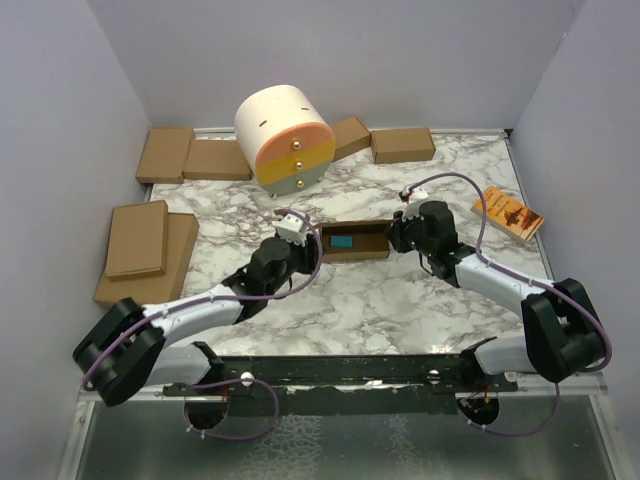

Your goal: Fold the paper box

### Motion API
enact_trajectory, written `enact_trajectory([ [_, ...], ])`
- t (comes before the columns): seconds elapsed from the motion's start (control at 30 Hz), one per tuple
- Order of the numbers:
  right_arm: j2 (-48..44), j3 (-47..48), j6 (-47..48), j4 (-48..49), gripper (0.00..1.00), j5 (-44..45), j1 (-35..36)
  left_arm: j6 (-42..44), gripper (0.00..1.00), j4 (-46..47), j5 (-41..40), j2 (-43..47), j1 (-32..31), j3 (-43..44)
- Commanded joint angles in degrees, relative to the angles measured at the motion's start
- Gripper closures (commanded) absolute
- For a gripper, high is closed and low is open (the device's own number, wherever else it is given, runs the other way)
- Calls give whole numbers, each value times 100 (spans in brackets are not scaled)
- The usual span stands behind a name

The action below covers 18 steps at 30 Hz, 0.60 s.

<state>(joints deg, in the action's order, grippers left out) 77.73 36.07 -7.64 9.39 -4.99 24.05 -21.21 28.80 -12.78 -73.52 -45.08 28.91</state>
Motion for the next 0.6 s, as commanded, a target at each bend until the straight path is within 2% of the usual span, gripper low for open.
enact_trajectory([
  [0.0,53,-45,60,-95,89,83,47,-89,50,-355,761,1154,-16,-303],
  [0.13,56,-48,78,-89,89,32,47,-70,42,-789,1187,2013,123,8],
  [0.23,78,-48,78,-95,89,10,47,-297,43,-1217,1666,1895,594,650],
  [0.4,70,-57,92,-100,89,-4,47,-752,64,-1394,2950,680,1423,1741],
  [0.57,49,-66,121,-99,89,-51,47,-483,68,-1666,3620,-956,1493,2856],
])
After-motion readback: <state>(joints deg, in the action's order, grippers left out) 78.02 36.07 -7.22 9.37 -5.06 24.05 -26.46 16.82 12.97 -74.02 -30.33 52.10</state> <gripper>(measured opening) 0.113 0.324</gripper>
